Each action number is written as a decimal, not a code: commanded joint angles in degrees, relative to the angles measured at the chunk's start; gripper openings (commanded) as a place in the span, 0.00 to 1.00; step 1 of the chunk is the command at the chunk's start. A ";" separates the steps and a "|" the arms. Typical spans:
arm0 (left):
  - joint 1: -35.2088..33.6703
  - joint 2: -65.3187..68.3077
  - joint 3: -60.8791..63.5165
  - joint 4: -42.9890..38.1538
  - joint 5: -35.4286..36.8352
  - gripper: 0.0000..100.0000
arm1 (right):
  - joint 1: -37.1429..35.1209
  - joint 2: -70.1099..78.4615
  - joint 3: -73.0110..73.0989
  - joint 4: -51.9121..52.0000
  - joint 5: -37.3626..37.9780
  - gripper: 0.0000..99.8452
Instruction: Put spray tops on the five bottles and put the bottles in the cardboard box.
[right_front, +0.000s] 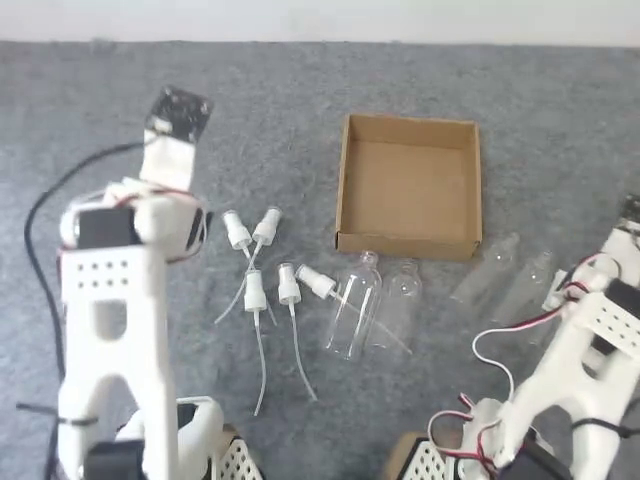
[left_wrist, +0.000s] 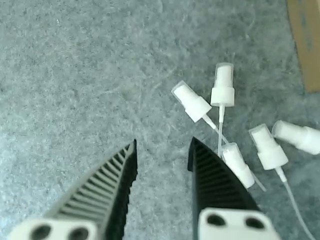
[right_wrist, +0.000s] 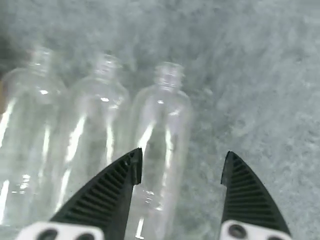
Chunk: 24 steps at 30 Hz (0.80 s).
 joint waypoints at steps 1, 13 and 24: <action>0.26 2.73 -8.57 2.02 1.58 0.16 | -2.86 0.84 -0.62 -0.92 -1.23 0.23; 0.53 11.96 -10.86 0.00 6.59 0.16 | -0.48 13.93 -0.70 -7.34 -0.62 0.23; 4.57 26.55 -10.86 -5.10 11.69 0.16 | 0.04 16.92 -0.62 -7.87 6.86 0.12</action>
